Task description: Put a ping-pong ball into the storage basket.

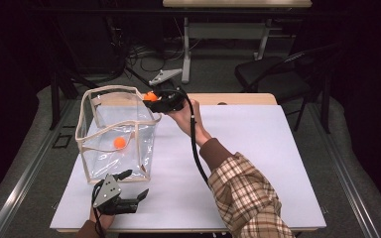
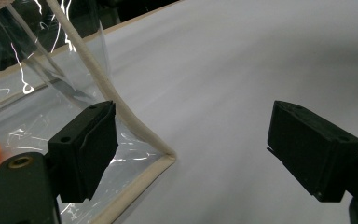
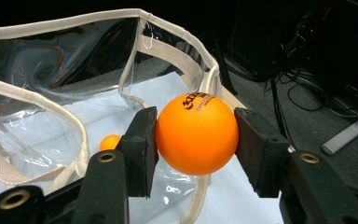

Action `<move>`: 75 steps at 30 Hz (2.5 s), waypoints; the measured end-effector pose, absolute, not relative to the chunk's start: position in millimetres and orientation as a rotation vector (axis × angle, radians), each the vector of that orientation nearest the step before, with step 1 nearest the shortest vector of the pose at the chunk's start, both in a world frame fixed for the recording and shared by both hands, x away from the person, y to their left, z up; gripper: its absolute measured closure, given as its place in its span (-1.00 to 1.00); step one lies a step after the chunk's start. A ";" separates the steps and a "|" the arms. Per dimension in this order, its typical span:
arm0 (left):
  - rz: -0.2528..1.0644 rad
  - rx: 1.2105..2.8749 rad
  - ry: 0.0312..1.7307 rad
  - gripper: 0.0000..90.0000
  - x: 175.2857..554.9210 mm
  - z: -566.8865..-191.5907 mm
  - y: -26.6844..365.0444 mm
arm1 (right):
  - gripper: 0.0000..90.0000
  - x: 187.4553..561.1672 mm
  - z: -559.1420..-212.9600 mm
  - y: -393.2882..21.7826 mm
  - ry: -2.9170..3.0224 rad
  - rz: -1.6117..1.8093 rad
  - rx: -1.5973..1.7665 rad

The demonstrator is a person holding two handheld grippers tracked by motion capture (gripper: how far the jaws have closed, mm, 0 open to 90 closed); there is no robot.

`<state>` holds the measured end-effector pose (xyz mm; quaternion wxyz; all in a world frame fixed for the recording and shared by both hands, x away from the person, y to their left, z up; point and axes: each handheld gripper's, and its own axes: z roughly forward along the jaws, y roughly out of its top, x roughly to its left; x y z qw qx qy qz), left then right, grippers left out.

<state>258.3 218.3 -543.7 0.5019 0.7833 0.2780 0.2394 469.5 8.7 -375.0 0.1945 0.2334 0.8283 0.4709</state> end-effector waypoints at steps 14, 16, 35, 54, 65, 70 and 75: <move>0.577 1.892 0.673 -0.65 258.6 -543.8 218.6 | 0.13 471.9 -378.7 19.3 2.328 1.327 0.649; 0.576 1.895 0.672 -0.65 258.7 -543.8 218.4 | 0.13 471.4 -379.2 21.8 2.332 1.326 0.644; 0.576 1.891 0.672 -0.65 258.2 -543.6 218.5 | 0.13 469.2 -383.8 36.6 2.350 1.334 0.618; 0.580 1.892 0.671 -0.65 258.3 -543.7 219.1 | 0.13 474.2 -391.9 50.9 2.378 1.330 0.622; 0.578 1.892 0.670 -0.65 258.2 -543.7 218.9 | 0.13 475.1 -394.3 58.2 2.402 1.336 0.620; 0.576 1.890 0.672 -0.65 258.7 -544.0 219.1 | 0.13 477.0 -397.2 61.4 2.414 1.321 0.627; 0.578 1.891 0.670 -0.65 258.5 -543.7 219.1 | 0.13 478.6 -399.2 64.0 2.427 1.307 0.619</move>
